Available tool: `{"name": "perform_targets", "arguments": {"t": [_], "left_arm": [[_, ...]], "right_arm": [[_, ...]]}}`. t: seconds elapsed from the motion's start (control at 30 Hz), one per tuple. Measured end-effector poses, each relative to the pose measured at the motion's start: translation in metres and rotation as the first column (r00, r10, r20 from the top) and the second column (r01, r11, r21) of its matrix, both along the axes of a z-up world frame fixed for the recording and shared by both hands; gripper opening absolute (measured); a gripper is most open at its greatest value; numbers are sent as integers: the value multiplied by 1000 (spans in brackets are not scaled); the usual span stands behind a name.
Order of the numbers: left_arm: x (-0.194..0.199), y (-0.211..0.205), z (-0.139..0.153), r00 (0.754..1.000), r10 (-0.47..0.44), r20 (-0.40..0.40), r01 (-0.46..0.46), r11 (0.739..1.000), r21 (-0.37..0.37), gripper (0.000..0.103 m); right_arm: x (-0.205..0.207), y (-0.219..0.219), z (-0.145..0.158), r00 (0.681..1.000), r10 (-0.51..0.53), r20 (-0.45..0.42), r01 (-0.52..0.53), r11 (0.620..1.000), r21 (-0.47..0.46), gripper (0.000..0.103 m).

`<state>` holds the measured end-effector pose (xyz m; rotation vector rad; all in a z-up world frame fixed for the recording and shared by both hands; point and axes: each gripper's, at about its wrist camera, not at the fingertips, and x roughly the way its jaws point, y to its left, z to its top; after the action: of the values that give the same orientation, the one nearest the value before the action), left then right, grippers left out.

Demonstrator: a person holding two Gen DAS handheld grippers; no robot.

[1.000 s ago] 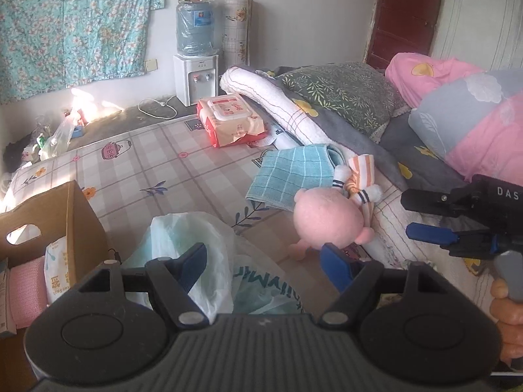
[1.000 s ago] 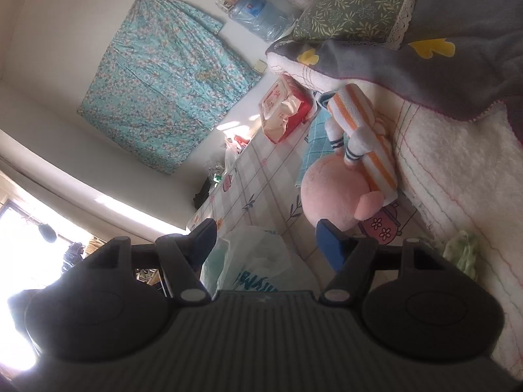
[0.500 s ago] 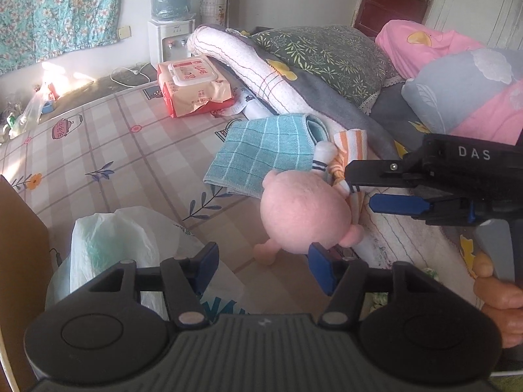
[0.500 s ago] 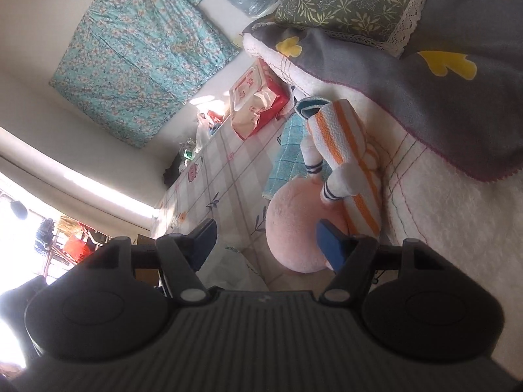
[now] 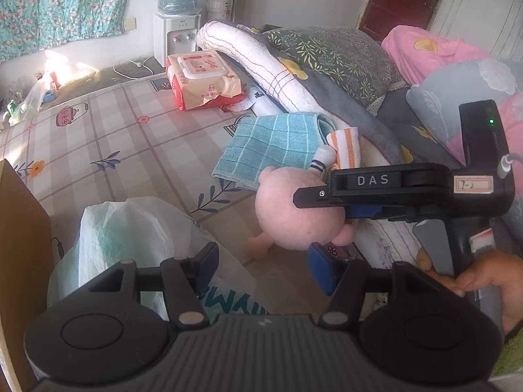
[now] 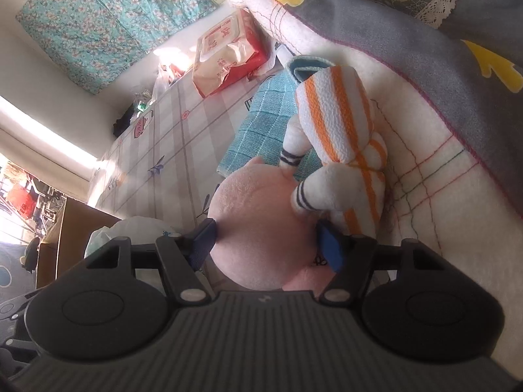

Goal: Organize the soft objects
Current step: 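Move the right tool to the pink plush pig and grasp it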

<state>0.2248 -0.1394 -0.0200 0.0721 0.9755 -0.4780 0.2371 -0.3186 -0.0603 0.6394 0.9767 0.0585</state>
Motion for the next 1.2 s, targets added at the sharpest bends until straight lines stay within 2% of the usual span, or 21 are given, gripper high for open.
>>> {"name": "perform_targets", "arguments": {"t": [0.1, 0.2, 0.3, 0.47, 0.57, 0.67, 0.73, 0.8, 0.87, 1.03, 1.1, 1.2], "left_arm": [[-3, 1, 2, 1000, -3, 12, 3, 1000, -2, 61], [-10, 2, 7, 999, -21, 36, 21, 1000, -1, 62], [-17, 3, 10, 998, -46, 49, 46, 999, 7, 62], [-31, 7, 17, 994, -80, 77, 80, 997, 6, 62], [-40, 7, 22, 988, -102, 118, 100, 995, 21, 62], [-45, 6, 23, 981, -119, 153, 112, 992, 53, 62], [-47, 6, 21, 980, -130, 153, 121, 991, 64, 62], [-47, 6, 18, 980, -140, 143, 132, 989, 68, 62], [-47, 6, 14, 982, -145, 122, 138, 988, 69, 60], [-44, 10, 4, 987, -141, 83, 135, 988, 68, 52], [-44, 12, 2, 988, -136, 69, 131, 989, 72, 47], [-44, 17, 3, 989, -130, 69, 125, 990, 72, 45]], "right_arm": [[-6, -7, -2, 1000, -20, 2, 20, 998, 53, 59], [-13, -21, -7, 999, -44, -7, 45, 984, 173, 58], [-22, -32, -10, 998, -66, -14, 67, 951, 302, 57], [-39, -43, -12, 997, -70, -16, 69, 862, 503, 57], [-47, -43, -12, 998, -56, -13, 54, 820, 570, 57], [-52, -41, -11, 999, -40, -20, 44, 798, 600, 58], [-57, -41, -9, 999, -34, -23, 41, 783, 620, 57], [-64, -43, -7, 1000, -30, -10, 29, 768, 640, 51], [-65, -46, -5, 1000, -28, 4, 18, 746, 666, 50], [-70, -49, -1, 999, -34, 2, 26, 793, 609, 50], [-70, -47, 3, 1000, -27, 9, 17, 841, 541, 52], [-68, -36, 18, 999, 14, 51, -32, 928, 371, 53]]}}
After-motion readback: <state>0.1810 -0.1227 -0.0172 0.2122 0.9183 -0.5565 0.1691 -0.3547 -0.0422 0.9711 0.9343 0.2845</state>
